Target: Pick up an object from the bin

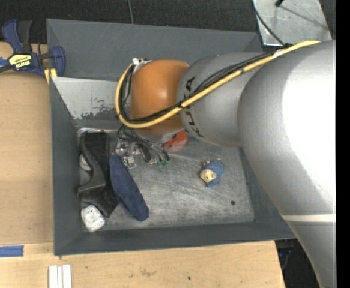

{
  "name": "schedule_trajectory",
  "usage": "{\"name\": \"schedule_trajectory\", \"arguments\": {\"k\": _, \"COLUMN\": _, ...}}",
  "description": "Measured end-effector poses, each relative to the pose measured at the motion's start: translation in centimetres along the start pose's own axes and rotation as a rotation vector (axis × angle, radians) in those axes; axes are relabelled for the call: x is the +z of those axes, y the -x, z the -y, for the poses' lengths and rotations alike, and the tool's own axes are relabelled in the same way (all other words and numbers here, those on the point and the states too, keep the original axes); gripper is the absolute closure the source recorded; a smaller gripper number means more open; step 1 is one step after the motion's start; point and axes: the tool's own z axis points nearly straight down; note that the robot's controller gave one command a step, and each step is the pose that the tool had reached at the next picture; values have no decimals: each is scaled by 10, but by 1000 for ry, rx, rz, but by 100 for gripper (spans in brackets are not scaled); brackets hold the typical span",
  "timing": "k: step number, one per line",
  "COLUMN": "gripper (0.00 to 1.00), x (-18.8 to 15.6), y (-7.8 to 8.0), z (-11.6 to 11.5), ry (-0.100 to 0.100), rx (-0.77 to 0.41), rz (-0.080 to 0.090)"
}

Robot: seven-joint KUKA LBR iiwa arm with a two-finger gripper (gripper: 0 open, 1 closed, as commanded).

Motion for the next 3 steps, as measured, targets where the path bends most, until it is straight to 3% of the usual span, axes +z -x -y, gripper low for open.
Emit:
{"name": "schedule_trajectory", "arguments": {"k": 1, "gripper": 0, "x": 3, "y": -3, "z": -1, "ry": 1, "rx": -1, "rz": -12}}
{"name": "schedule_trajectory", "arguments": {"k": 2, "gripper": 0, "x": -55, "y": 10, "z": -36, "ry": -22, "rx": -43, "rz": -32}}
{"name": "schedule_trajectory", "arguments": {"k": 3, "gripper": 0, "x": -37, "y": -33, "z": -36, "ry": -16, "rx": 211, "rz": -12}}
